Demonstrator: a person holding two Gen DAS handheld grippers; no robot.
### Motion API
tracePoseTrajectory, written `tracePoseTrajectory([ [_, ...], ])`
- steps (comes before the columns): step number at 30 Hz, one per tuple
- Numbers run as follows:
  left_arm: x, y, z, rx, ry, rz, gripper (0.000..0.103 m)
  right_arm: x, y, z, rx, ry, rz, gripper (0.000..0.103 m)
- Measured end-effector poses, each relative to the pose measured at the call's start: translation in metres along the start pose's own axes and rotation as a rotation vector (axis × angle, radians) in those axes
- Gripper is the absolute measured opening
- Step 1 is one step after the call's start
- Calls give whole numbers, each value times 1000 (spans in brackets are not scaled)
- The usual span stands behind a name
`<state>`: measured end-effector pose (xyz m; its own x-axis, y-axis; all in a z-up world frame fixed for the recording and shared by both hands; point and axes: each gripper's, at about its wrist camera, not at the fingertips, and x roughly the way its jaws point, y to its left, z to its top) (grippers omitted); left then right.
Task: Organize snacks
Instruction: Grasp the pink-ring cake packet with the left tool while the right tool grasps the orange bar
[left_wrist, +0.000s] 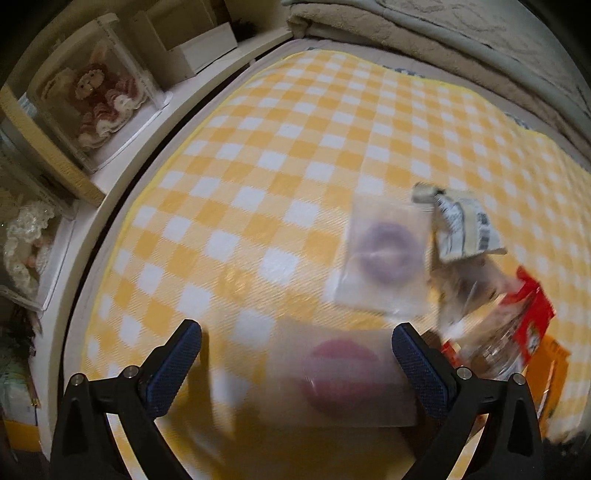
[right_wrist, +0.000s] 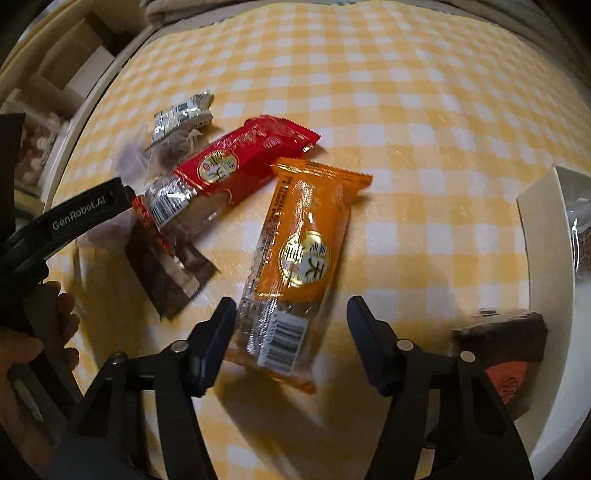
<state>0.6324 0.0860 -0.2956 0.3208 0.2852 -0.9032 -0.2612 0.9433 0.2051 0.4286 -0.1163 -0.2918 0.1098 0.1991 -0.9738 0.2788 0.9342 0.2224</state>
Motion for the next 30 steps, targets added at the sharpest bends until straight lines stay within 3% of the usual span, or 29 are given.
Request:
tracePoseTrajectory([
  [4,-2,14,-5,-11,-3,26,103,-9,-16,-7,-23,22,0,46],
  [12,-13,38,-26,48,-10,79,103,-30,-45,-25,-92,42,14,43],
  [23,-47,66,-57,110,23,-13,100,-53,-63,-54,-290,67,23,43],
  [30,-84,67,-63,69,21,-205,81,-66,-68,-71,-400,72,29,42],
])
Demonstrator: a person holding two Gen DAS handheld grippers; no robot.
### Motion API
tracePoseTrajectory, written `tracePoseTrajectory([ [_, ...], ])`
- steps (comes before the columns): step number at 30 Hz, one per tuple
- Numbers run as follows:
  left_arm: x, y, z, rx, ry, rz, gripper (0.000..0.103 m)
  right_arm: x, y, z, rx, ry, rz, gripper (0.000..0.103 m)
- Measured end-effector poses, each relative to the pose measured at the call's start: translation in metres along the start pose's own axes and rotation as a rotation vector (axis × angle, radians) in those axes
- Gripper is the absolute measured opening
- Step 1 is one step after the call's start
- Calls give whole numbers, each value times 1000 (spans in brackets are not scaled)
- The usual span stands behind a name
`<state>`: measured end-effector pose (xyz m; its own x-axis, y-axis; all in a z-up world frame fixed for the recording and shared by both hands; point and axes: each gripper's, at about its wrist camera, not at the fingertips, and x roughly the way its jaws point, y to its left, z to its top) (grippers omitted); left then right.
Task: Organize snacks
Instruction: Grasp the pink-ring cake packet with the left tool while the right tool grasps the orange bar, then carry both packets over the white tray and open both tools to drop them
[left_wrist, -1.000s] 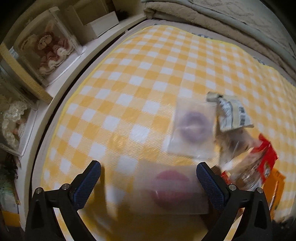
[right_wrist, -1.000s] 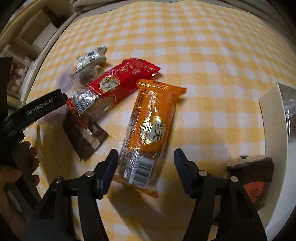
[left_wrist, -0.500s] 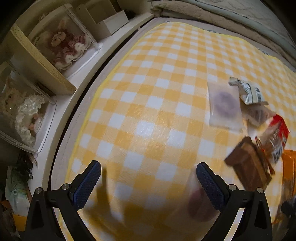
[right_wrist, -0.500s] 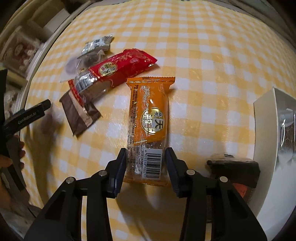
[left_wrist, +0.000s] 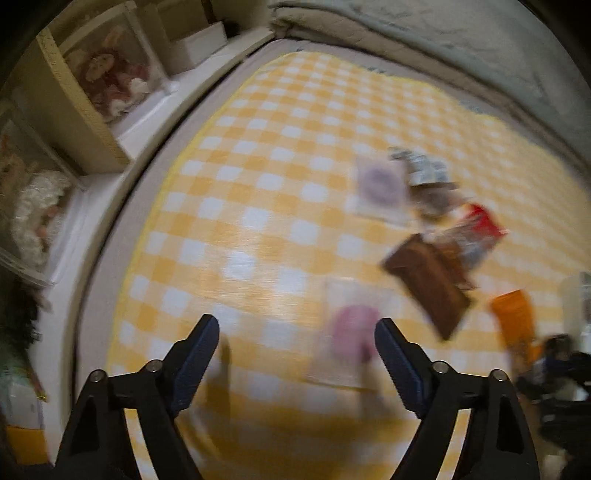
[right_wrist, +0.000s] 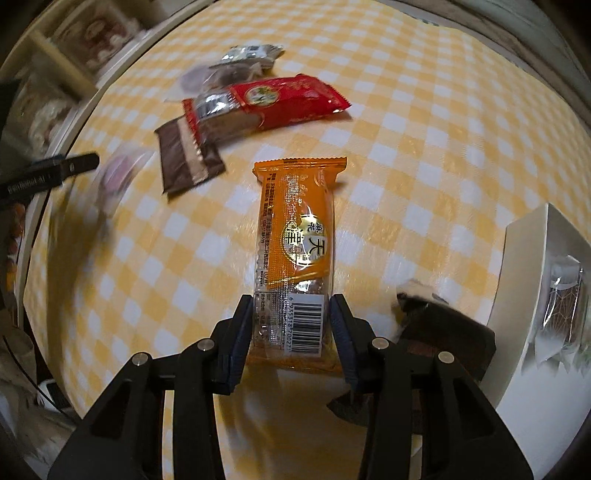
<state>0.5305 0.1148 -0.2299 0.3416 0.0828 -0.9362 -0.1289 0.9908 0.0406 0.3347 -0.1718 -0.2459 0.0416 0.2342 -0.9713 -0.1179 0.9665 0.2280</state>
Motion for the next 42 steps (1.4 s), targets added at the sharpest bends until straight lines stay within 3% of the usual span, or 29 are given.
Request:
tracePoseTrajectory([
  [2,-5,-9,-1,25,12,-60,73,-4,0,-5,-21,2,1,42],
  [6,-2,-25,-5,123,41,-84,66,-11,1,-13,-58,3,8,42],
  [12,9,-37,-11,217,67,-13,60,-14,-1,-12,-103,12,35,42],
  [18,19,-39,-9,238,73,46,60,-9,3,-4,-74,17,64,44],
  [20,23,-38,-10,241,82,52,52,-4,6,4,-42,15,67,47],
  [27,27,-34,-10,221,83,54,47,12,14,29,62,-6,66,53],
  [31,23,-29,-10,188,66,56,46,21,21,39,70,-5,22,40],
  [34,5,-22,-10,150,23,42,46,17,27,46,61,-42,18,36],
  [42,-59,-12,-11,32,-136,-19,45,-17,42,63,53,-211,26,35],
])
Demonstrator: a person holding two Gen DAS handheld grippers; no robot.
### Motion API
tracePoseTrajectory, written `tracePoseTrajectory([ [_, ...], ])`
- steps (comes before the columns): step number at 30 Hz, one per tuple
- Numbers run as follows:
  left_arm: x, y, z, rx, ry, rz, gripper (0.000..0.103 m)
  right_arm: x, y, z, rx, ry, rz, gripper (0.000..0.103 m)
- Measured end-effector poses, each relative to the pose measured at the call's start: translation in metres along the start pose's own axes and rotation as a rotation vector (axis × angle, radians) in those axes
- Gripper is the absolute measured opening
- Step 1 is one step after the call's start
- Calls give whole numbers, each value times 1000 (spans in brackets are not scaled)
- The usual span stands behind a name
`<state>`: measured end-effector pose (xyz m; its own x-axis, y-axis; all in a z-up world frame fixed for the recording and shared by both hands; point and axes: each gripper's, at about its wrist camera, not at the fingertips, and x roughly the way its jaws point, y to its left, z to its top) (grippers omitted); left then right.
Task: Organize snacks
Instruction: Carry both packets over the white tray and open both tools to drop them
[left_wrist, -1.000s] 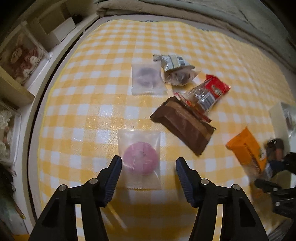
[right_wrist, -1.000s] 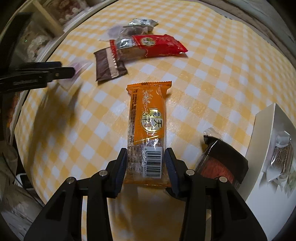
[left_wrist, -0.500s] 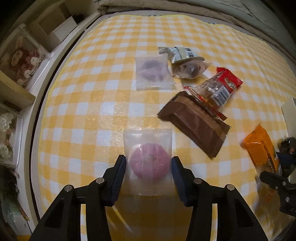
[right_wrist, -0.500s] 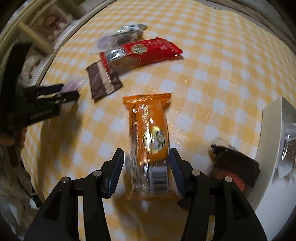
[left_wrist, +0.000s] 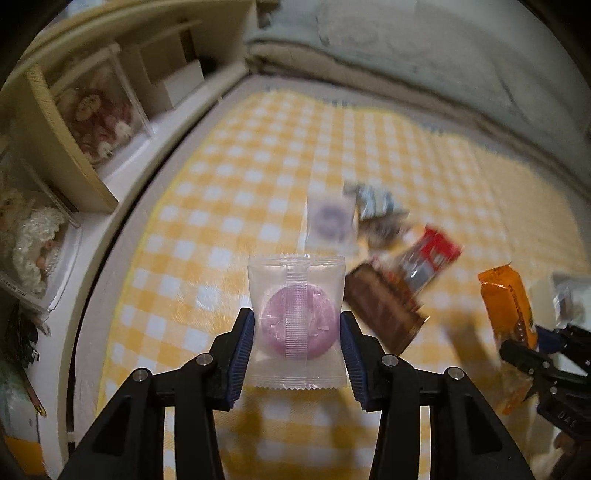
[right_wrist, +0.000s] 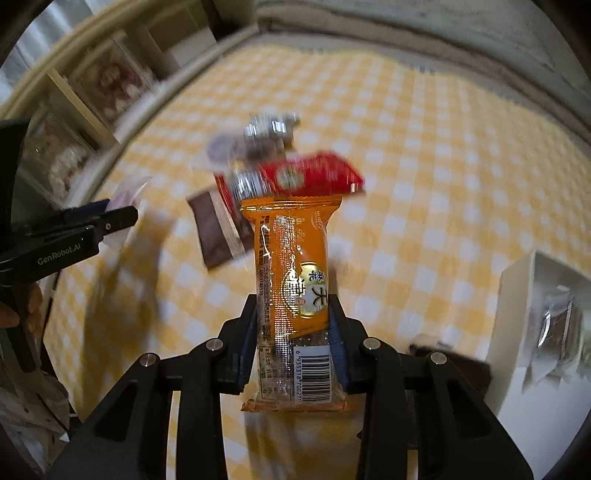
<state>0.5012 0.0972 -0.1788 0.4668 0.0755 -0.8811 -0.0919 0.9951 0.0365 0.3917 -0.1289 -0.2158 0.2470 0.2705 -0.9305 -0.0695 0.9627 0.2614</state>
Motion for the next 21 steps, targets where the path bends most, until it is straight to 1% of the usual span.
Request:
tracePoseTrajectory([
  [4,-41,-6,-6,7,-95,1,45,-26,5,7,-19,-104,-5,35],
  [8,-78,-15,-17,6,-180,-6,45,-59,11,10,-53,-227,-14,35],
  [11,-109,-22,-28,-4,-253,-19,45,-81,10,9,-55,-294,-7,35],
  [14,-135,-29,-42,-10,-310,-28,45,-103,9,5,-58,-351,-11,35],
  [16,-154,-35,-53,-12,-343,-49,45,-118,7,2,-61,-387,-14,35],
  [21,-188,-52,-78,13,-386,-75,45,-150,-5,-9,-27,-438,-2,35],
])
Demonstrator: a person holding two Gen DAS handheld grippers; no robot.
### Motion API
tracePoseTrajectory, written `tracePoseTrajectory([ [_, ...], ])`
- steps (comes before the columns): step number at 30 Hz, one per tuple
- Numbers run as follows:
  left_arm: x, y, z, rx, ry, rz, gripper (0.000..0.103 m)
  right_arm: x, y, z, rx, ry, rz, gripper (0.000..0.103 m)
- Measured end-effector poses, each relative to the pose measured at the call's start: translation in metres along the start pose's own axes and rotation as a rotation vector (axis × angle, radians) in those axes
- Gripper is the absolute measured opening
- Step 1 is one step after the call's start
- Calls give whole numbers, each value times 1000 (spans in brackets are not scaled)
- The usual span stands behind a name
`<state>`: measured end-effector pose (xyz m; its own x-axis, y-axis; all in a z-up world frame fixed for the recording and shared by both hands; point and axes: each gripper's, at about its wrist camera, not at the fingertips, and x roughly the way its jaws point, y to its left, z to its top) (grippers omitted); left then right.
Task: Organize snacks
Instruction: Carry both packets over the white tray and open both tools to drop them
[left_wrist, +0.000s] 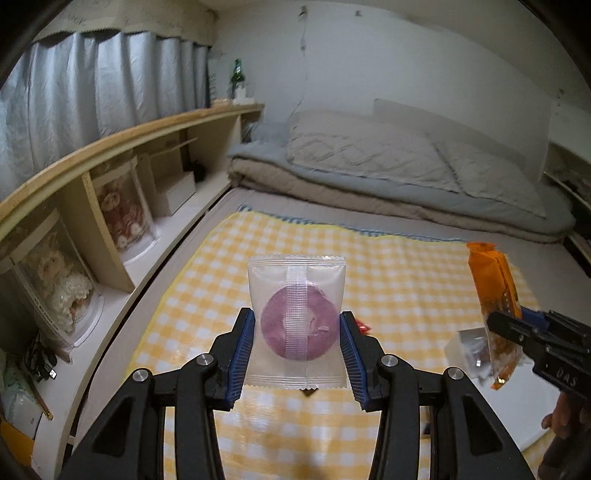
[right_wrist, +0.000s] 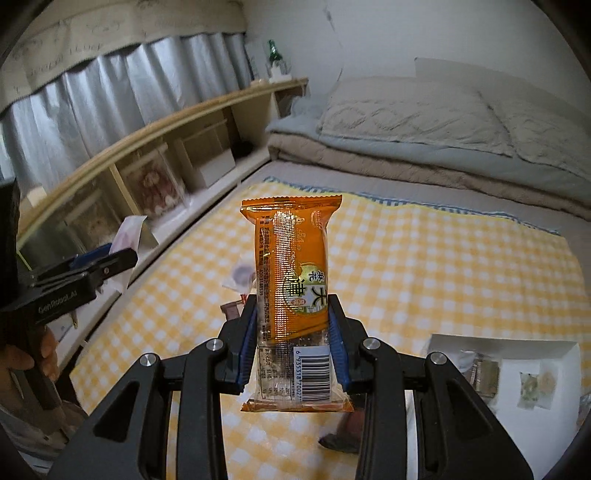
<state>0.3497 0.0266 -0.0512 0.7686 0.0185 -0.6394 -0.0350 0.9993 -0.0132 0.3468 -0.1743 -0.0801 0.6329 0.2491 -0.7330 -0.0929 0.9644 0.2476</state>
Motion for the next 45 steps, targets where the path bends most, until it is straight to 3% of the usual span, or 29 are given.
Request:
tracePoseTrajectory([
  [10,-48,-55,-12,40,-49,-102,45,-68,-48,-11,62,-53,-77,35],
  [16,-55,-94,-21,52,-16,-231,45,-107,-84,-28,103,-63,-136,35],
  [22,-53,-127,-29,75,22,-309,45,-139,-125,-49,152,-70,-212,35],
  [34,1,-187,-42,54,194,-391,45,-176,-216,-102,294,-13,-330,35],
  [39,32,-212,-57,18,332,-430,45,-172,-246,-126,325,45,-370,35],
  [45,68,-233,-71,16,429,-414,45,-159,-271,-151,364,120,-370,35],
])
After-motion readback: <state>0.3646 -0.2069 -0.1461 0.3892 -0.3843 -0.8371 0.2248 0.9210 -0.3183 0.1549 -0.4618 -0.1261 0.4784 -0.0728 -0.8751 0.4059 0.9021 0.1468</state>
